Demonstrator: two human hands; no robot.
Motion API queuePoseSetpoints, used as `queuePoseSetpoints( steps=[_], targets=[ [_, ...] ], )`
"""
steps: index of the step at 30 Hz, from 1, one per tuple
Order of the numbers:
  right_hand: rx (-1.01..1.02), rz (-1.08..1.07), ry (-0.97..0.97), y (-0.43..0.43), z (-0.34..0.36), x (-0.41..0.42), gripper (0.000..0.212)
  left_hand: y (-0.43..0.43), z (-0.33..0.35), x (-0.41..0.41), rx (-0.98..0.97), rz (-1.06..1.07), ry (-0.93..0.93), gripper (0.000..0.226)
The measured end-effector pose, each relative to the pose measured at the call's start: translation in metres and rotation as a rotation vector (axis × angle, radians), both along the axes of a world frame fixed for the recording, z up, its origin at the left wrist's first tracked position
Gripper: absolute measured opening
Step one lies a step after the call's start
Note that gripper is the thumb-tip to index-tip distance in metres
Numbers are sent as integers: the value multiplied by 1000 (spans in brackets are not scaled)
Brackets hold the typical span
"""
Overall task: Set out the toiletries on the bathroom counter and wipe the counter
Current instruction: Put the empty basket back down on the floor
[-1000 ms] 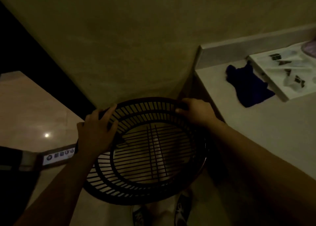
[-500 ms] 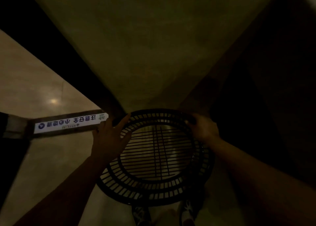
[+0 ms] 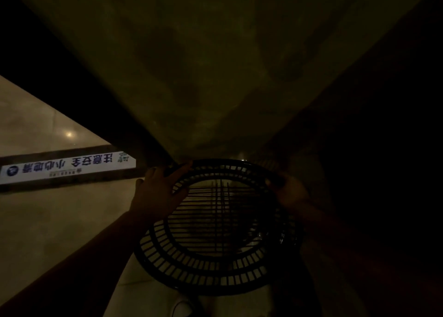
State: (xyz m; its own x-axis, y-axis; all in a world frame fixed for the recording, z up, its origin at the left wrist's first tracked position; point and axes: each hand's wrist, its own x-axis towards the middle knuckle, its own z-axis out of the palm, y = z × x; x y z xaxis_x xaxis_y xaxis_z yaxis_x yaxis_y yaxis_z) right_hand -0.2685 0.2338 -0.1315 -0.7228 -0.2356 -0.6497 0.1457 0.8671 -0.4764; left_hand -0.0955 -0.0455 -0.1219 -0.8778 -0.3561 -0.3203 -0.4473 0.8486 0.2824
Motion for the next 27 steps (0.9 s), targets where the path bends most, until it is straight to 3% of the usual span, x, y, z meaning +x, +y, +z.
queuePoseSetpoints(
  steps=[9, 15, 17, 21, 27],
  targets=[
    [0, -12, -46, -10, -56, -5, 39, -9, -54, -9, -28, -4, -107, 69],
    [79, 29, 39, -12, -62, -7, 39, -4, -59, -13, -37, -28, -140, 70],
    [105, 87, 44, -14, -53, -3, 45, 2, -54, -10, -11, -36, -139, 71],
    [269, 427, 162, -26, -10, 16, 64, 13, -28, -4, -61, -106, -196, 72],
    [69, 465, 263, -43, 66, 37, 54, 31, 50, -7, 6, -98, -214, 70]
  ],
)
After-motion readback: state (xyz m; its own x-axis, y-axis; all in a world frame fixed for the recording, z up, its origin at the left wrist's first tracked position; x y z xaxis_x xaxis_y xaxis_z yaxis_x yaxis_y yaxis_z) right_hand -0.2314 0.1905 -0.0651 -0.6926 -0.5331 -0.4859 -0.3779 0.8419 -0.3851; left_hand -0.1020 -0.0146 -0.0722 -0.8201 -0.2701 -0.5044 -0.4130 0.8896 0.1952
